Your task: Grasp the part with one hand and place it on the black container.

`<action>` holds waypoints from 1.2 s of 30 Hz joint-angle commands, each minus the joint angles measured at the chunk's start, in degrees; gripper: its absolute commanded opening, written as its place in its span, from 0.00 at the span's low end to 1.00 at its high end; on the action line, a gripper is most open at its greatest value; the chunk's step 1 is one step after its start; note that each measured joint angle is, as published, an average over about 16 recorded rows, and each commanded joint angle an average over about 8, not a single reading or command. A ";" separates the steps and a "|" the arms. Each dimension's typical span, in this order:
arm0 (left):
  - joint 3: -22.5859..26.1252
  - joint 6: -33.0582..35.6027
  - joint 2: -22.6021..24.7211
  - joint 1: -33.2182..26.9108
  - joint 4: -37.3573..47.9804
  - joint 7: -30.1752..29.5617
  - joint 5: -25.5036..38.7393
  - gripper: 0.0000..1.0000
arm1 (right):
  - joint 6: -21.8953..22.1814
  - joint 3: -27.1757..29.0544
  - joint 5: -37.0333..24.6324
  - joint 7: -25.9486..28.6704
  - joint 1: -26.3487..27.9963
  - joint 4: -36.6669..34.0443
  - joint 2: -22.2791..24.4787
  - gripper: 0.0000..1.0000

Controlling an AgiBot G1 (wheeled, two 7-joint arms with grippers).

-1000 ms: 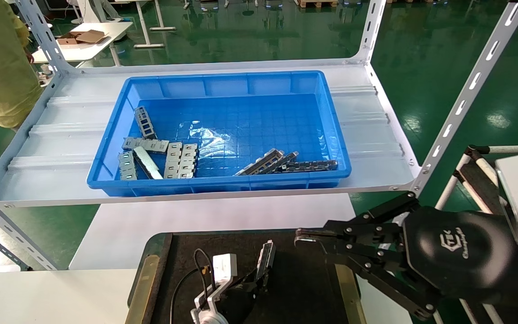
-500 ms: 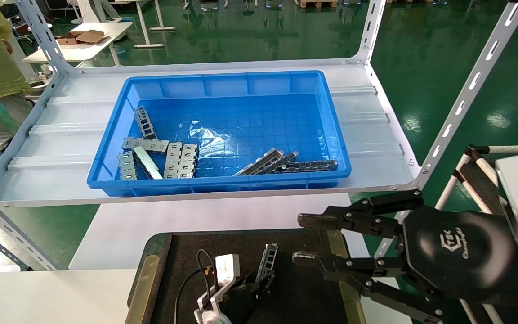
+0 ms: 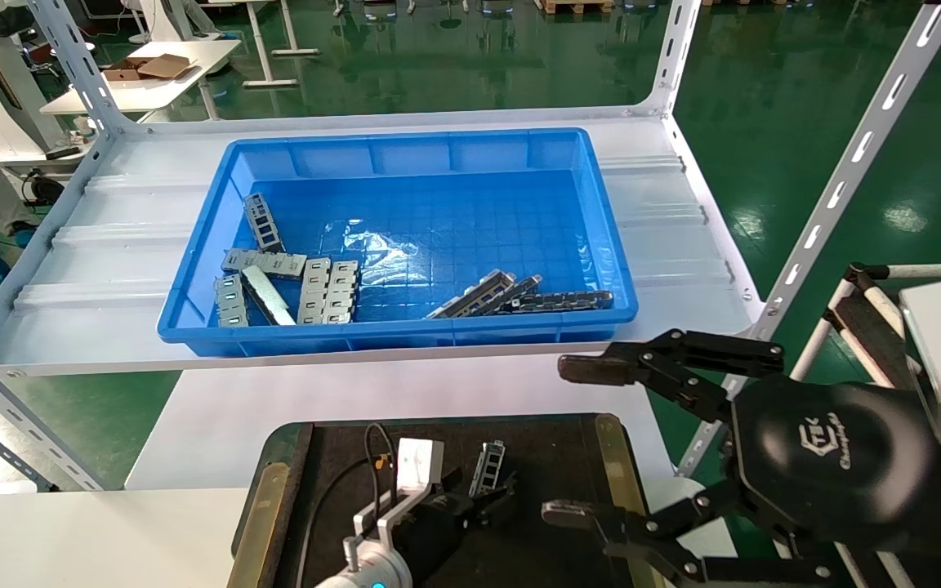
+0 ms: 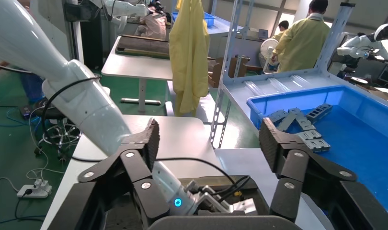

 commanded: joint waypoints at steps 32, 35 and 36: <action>-12.62 29.68 -25.54 -1.94 -22.37 17.51 -1.26 1.00 | 0.04 -0.10 0.07 -0.05 0.02 0.00 0.04 1.00; -14.90 33.95 -26.83 -1.53 -22.44 20.86 -4.25 1.00 | 0.05 -0.11 0.07 -0.05 0.02 0.00 0.04 1.00; -15.68 35.54 -27.25 -1.35 -22.43 22.14 -5.34 1.00 | 0.05 -0.11 0.08 -0.06 0.02 0.00 0.05 1.00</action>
